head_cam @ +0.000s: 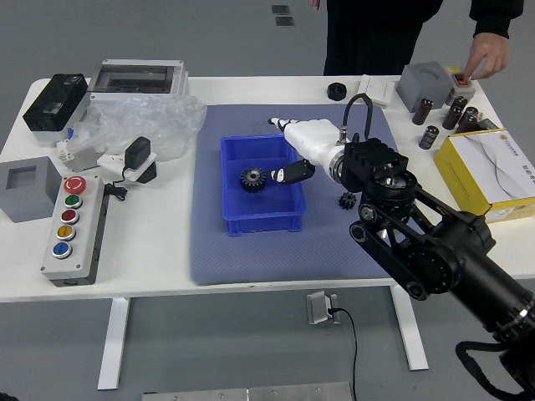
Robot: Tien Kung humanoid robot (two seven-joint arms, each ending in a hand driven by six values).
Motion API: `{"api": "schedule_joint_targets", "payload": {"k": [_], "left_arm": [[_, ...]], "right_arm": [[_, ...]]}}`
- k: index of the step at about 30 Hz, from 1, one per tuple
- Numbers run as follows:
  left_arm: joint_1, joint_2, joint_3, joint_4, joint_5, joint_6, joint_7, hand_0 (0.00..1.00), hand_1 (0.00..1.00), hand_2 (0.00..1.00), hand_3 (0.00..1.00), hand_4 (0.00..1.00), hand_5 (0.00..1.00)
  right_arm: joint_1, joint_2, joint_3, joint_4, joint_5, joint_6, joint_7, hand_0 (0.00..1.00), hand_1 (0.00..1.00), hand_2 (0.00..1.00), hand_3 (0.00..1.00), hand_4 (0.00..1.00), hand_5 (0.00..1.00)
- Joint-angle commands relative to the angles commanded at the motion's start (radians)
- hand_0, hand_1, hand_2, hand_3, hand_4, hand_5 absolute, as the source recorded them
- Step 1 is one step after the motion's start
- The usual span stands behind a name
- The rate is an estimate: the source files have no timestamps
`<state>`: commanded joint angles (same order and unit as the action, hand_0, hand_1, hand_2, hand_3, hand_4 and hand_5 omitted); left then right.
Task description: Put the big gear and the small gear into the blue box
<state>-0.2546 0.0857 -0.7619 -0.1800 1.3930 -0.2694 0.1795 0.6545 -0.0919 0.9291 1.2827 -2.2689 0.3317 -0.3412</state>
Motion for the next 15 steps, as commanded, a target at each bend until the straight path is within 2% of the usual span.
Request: {"api": "schedule_joint_targets", "payload": {"k": [1, 2, 7, 8, 13, 14, 15], "left_arm": [[0.000, 0.000, 0.000, 0.000, -0.001, 0.000, 0.000, 0.882, 0.863, 0.861, 0.844, 0.804, 0.528], [-0.001, 0.001, 0.000, 0.000, -0.002, 0.000, 0.000, 0.882, 0.863, 0.859, 0.843, 0.803, 0.522], [0.000, 0.003, -0.004, 0.000, -0.003, 0.002, 0.000, 0.882, 0.863, 0.859, 0.843, 0.803, 0.522], [0.000, 0.003, -0.005, 0.000, -0.002, 0.002, 0.000, 0.882, 0.863, 0.859, 0.843, 0.802, 0.517], [-0.001, 0.004, -0.010, 0.000, 0.000, 0.002, 0.000, 0.882, 0.863, 0.859, 0.843, 0.802, 0.517], [-0.001, 0.004, -0.010, 0.000, 0.000, 0.003, 0.000, 0.882, 0.861, 0.859, 0.843, 0.799, 0.513], [-0.001, 0.004, -0.010, 0.000, -0.001, 0.003, 0.000, 0.882, 0.861, 0.859, 0.843, 0.799, 0.513]], "right_arm": [[-0.003, -0.010, 0.004, 0.007, 0.000, -0.002, 0.000, 0.826, 0.814, 0.961, 0.998, 0.820, 0.542], [-0.005, -0.018, 0.008, 0.012, 0.000, -0.003, -0.001, 0.809, 0.785, 0.907, 0.970, 0.814, 0.542], [-0.034, -0.076, 0.047, 0.037, 0.000, -0.012, -0.004, 0.809, 0.785, 0.907, 0.970, 0.814, 0.542], [-0.041, -0.086, 0.055, 0.040, 0.000, -0.013, -0.005, 0.773, 0.761, 0.845, 0.884, 0.759, 0.501], [-0.078, -0.128, 0.075, 0.045, 0.000, -0.015, -0.006, 0.773, 0.761, 0.845, 0.884, 0.759, 0.501], [-0.087, -0.134, 0.076, 0.045, 0.000, -0.014, -0.007, 0.754, 0.734, 0.797, 0.838, 0.689, 0.440], [-0.093, -0.138, 0.077, 0.044, 0.000, -0.014, -0.007, 0.754, 0.734, 0.797, 0.838, 0.689, 0.440]]}}
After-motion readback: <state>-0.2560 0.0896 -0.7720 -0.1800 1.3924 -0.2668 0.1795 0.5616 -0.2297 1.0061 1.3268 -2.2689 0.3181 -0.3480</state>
